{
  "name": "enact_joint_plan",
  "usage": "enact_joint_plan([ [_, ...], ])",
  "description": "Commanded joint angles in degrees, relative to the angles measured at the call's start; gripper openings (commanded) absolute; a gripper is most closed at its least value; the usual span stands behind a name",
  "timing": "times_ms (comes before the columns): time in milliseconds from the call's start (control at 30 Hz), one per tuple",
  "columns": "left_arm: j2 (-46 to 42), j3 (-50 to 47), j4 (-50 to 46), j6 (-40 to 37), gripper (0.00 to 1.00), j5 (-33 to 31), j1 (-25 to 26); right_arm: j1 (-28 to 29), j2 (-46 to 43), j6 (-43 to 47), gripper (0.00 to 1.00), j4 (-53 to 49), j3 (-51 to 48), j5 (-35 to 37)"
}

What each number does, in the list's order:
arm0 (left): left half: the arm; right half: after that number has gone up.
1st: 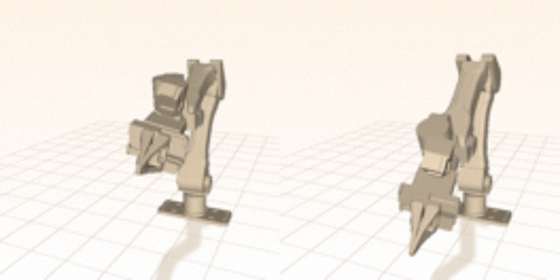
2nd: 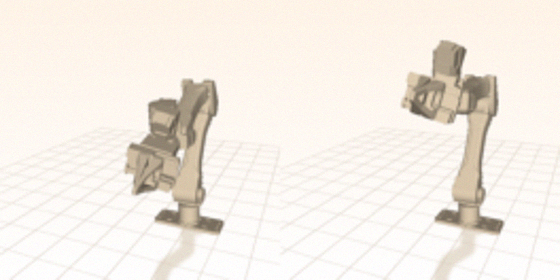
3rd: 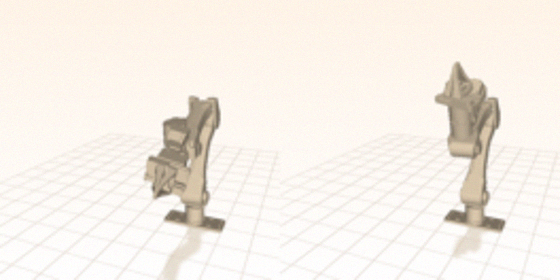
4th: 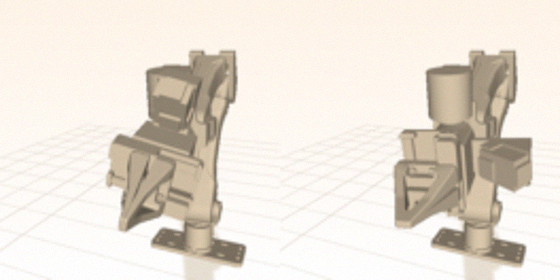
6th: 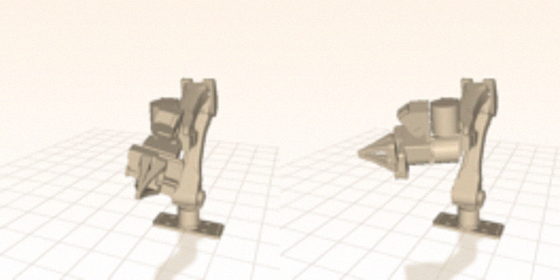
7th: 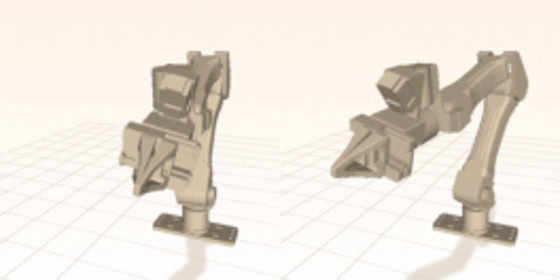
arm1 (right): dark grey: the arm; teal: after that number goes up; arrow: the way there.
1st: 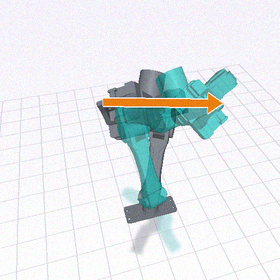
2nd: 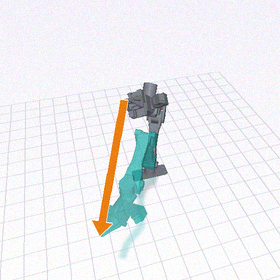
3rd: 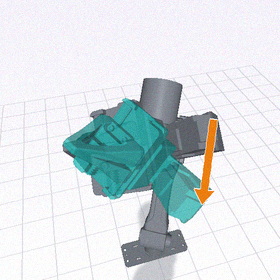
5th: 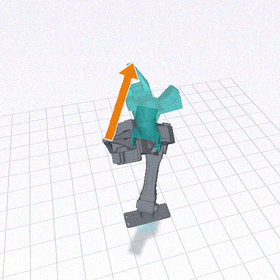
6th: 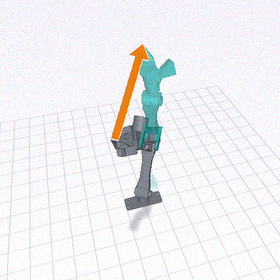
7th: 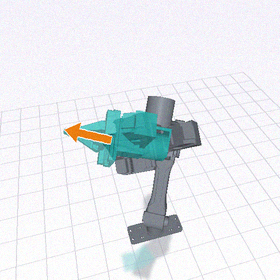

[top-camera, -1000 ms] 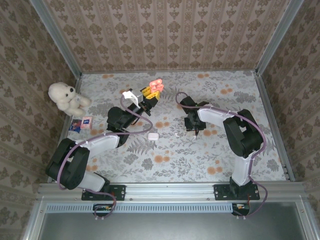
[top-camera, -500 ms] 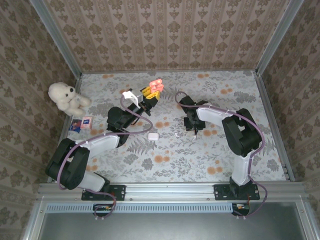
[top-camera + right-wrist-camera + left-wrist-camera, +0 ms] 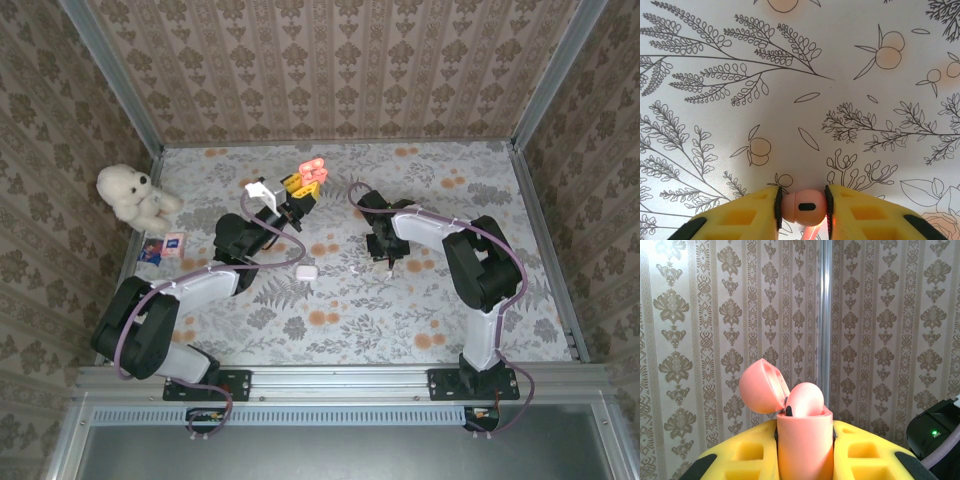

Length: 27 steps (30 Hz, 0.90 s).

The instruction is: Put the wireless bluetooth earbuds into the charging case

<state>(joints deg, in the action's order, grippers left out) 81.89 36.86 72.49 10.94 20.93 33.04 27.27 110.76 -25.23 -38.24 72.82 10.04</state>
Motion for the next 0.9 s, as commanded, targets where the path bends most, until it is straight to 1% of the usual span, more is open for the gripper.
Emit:
enact_joint_plan([
  [0, 0.42, 1.14, 1.82, 1.28, 0.00, 0.08, 0.53, -0.19, 0.92, 1.09, 0.28, -0.56, 0.49, 1.16],
  [400, 0.61, 1.28, 1.87, 1.31, 0.00, 0.14, 0.54, -0.17, -5.32, 0.08, 0.27, 2.72, -1.76, 0.94],
  [700, 0.73, 1.37, 1.89, 1.45, 0.00, 0.24, 0.57, -0.20, -9.48, -0.10, 0.26, 3.17, -1.53, 1.58],
  [867, 0.80, 1.37, 1.87, 1.45, 0.00, 0.42, 0.63, -0.13, -13.81, 0.31, 0.26, 4.59, -1.95, 1.51],
])
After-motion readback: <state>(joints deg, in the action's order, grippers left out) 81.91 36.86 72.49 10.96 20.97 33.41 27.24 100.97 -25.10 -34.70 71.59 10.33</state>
